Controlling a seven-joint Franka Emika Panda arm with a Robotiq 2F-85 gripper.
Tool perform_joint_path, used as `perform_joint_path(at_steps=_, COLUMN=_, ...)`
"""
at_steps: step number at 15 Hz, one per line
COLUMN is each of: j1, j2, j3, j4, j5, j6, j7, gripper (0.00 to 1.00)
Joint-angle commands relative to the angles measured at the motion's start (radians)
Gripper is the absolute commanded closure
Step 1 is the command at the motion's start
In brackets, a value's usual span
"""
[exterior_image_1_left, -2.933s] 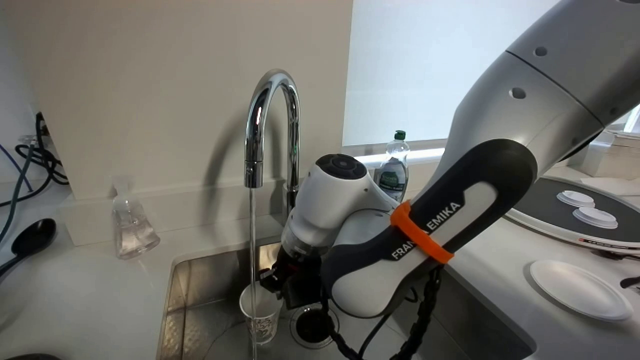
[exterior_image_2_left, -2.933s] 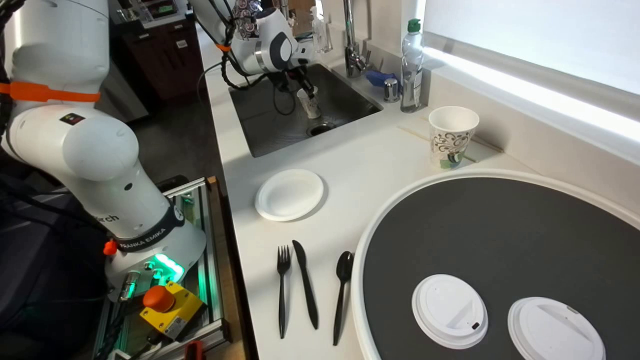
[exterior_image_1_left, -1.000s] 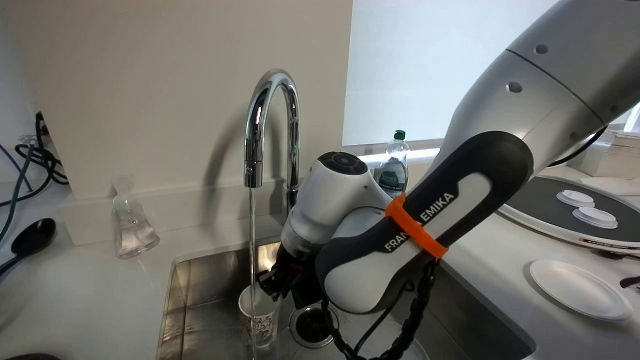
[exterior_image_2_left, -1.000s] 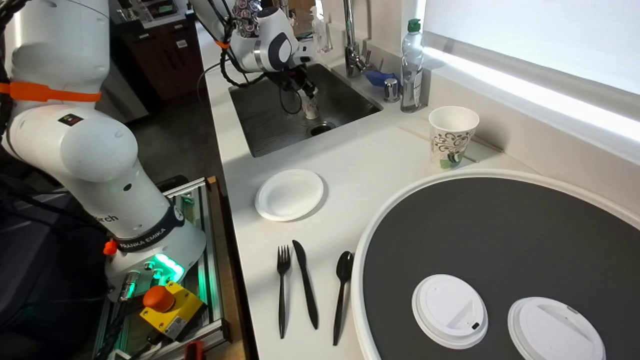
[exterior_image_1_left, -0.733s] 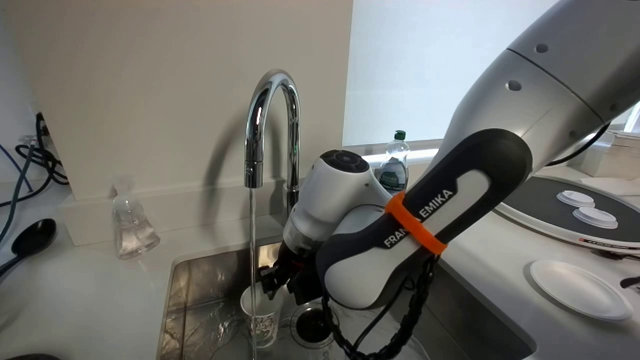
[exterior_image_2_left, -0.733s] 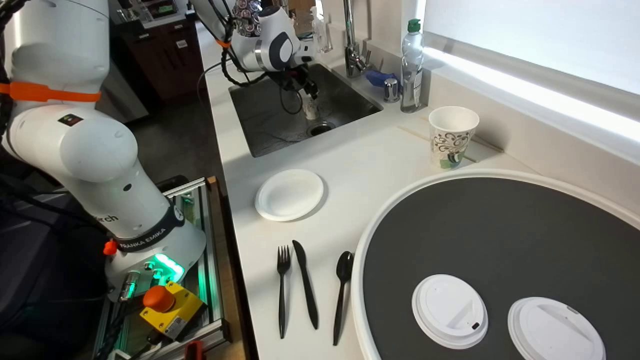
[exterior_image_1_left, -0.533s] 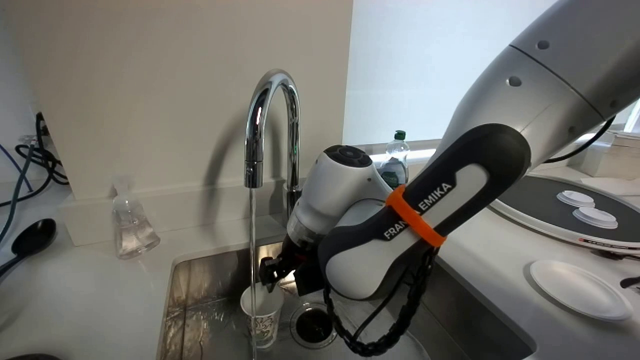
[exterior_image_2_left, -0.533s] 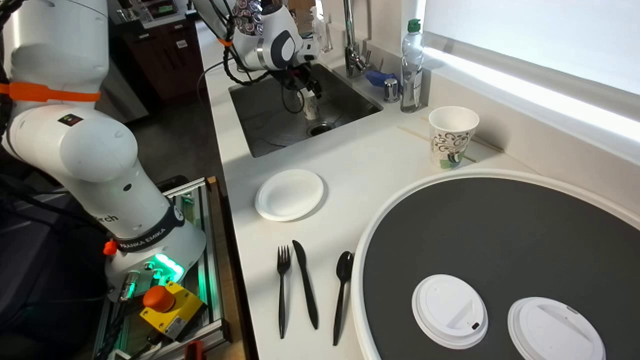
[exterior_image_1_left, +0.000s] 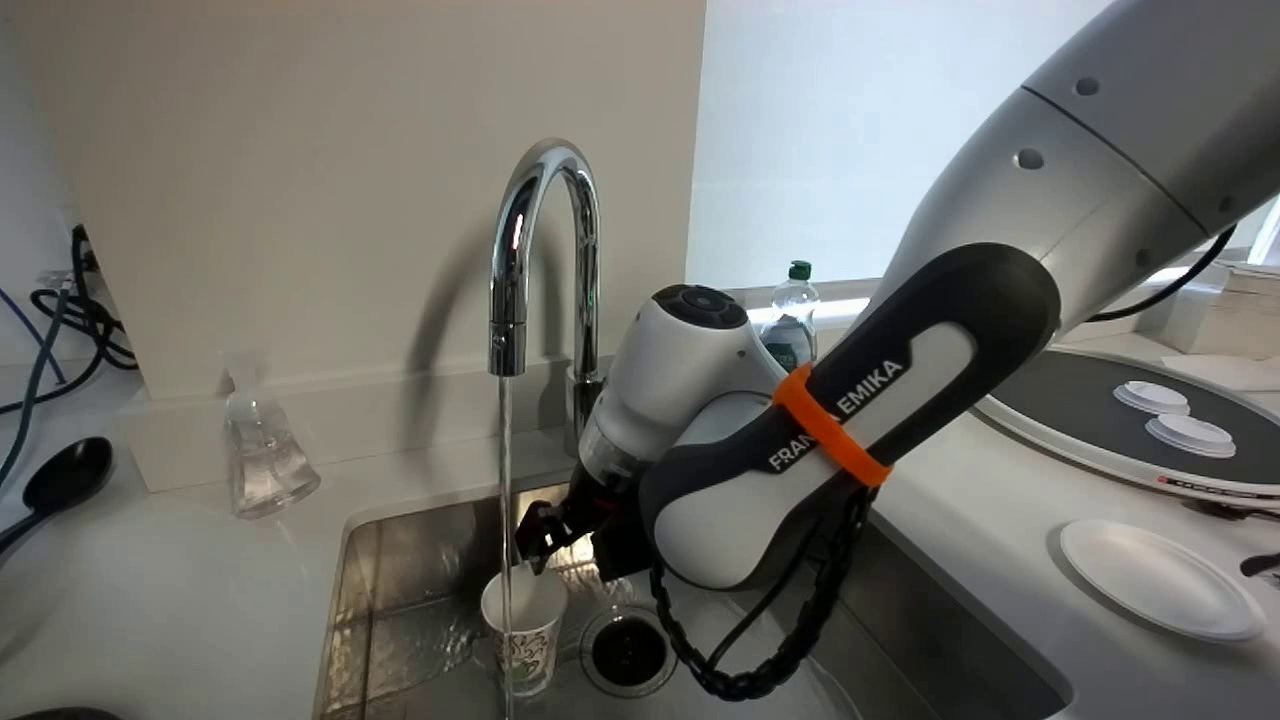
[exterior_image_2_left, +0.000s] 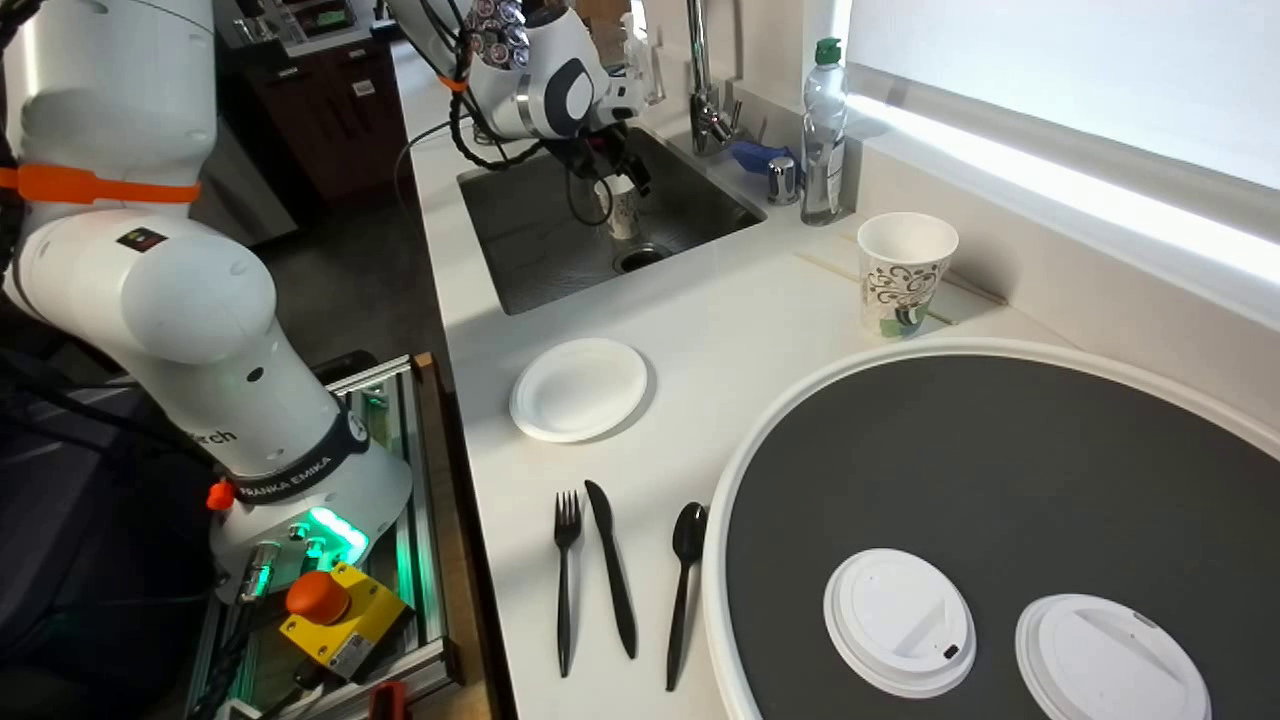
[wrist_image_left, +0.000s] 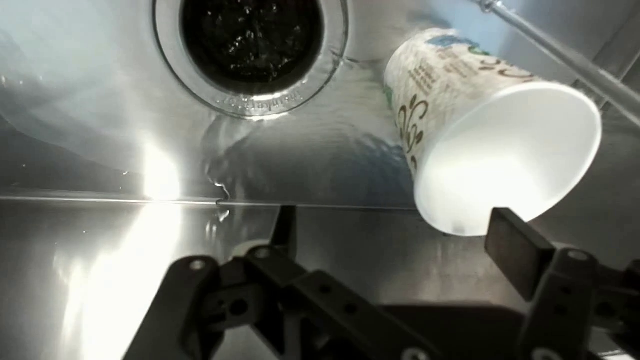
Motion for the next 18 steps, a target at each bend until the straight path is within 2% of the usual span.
perform_joint_path(at_steps=1, j1=0.012, j2=0.005, j3=0.007, j4=-0.009, j5=0.025, j6=0.005, j7=-0.004, gripper=0.36)
perform_joint_path(at_steps=9, j1=0.009, j2=0.011, j3=0.022, j4=-0.015, j5=0.026, j6=-0.001, j7=-0.02, gripper=0.98)
perform_joint_path(at_steps=18, j1=-0.018, j2=0.003, j3=0.056, j4=-0.023, j5=0.035, j6=0.012, j7=-0.058, gripper=0.99)
